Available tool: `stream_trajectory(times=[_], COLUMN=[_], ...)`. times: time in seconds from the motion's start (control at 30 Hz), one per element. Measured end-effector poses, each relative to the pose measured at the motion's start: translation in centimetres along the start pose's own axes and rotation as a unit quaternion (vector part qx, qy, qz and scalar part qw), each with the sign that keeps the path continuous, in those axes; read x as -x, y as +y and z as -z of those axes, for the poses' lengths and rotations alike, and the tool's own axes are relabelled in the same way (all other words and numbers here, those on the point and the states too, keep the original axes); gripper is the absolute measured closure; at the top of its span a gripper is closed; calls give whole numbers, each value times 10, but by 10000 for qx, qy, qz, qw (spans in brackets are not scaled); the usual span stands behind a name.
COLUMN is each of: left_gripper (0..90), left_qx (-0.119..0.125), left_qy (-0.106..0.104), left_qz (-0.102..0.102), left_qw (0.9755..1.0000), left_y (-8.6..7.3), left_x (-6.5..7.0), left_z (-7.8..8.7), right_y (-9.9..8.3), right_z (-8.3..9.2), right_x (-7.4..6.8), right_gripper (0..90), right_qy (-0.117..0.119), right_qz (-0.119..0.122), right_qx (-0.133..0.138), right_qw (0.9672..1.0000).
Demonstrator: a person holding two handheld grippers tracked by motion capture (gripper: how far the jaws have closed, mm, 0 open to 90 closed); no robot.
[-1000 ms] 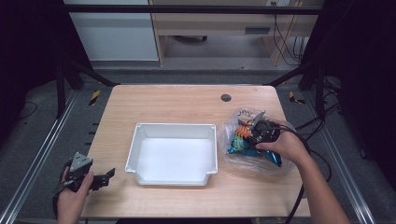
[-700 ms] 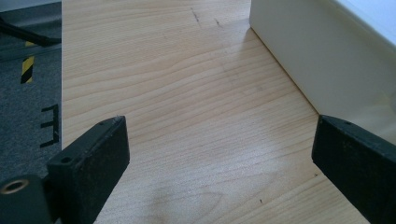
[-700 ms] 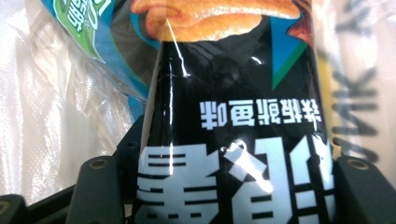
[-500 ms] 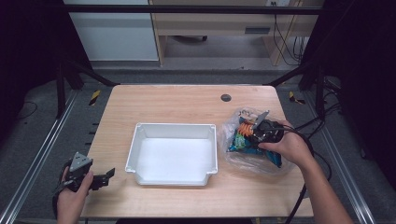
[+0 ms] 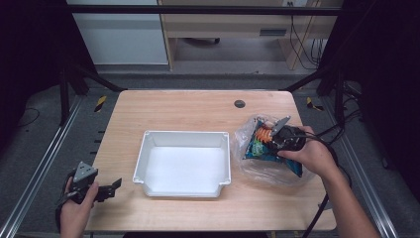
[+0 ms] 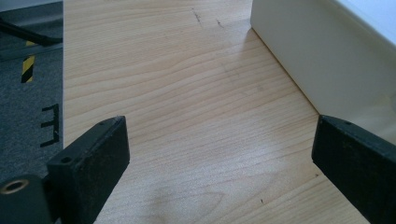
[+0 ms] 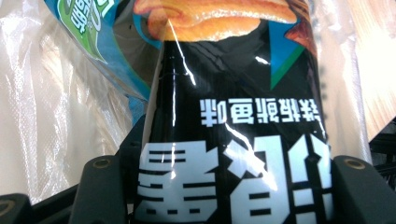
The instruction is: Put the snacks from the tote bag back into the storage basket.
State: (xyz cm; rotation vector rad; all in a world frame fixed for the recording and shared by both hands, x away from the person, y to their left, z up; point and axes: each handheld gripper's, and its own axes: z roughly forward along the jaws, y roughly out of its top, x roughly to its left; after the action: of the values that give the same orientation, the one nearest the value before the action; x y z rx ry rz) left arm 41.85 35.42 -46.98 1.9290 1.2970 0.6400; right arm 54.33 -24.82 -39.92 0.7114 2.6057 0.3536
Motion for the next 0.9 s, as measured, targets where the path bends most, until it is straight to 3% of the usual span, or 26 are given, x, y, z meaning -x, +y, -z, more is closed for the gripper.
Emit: stream_trajectory(times=[0.27, 0.57, 0.9], left_gripper=[39, 39, 39], left_qx=[-5, -19, -23], left_qy=[0, -10, -7], left_qz=[-7, 6, -1], left_qw=[10000, 10000, 10000], left_y=[0, 0, 0], left_x=[0, 1, 1], left_z=[0, -1, -1], right_y=[-11, -19, -12], right_z=[11, 32, 53], right_x=[-1, 2, 2], right_gripper=[392, 393, 397], right_qy=[-85, -238, -409], right_qz=[-65, -281, -584], right_qx=[50, 502, 1154], right_qw=[9999, 9981, 9908])
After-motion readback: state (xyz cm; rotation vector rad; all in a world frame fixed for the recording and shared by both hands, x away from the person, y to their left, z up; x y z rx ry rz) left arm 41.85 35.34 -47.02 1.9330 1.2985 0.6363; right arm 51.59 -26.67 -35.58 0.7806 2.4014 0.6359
